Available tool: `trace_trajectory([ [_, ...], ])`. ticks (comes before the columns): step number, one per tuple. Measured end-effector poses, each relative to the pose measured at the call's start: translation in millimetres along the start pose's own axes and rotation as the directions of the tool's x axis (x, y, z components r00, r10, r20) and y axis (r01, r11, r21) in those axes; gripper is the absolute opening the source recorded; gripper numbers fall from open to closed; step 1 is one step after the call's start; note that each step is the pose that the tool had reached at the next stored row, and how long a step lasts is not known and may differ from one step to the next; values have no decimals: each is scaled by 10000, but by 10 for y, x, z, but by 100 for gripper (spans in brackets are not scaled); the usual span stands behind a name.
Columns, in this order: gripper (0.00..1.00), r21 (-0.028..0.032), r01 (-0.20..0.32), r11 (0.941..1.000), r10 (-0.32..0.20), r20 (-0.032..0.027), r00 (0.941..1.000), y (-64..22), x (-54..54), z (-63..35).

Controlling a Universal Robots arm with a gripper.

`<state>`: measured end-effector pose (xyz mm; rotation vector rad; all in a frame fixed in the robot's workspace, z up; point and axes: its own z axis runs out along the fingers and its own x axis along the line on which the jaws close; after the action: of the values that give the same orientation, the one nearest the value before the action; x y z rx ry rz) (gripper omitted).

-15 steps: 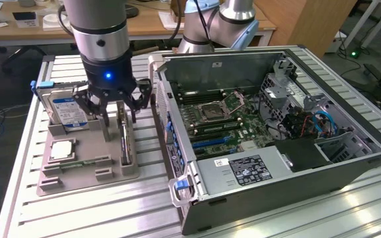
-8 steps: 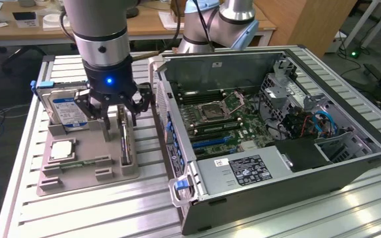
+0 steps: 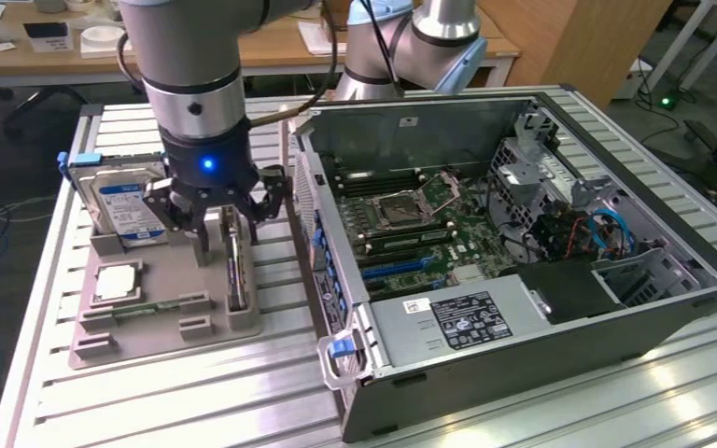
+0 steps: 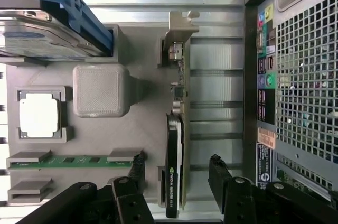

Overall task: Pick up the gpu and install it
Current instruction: 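Pick up the gpu and move the gpu toward the slot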

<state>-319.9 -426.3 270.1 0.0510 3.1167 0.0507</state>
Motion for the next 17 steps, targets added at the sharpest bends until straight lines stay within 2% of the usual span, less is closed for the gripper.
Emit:
trace_trajectory([
  [3, 60, 4, -21, 10000, 21, -35, 10000, -1, -3, 48],
  [17, 60, 10, -95, 10000, 95, -58, 9999, 9, -12, 281],
])
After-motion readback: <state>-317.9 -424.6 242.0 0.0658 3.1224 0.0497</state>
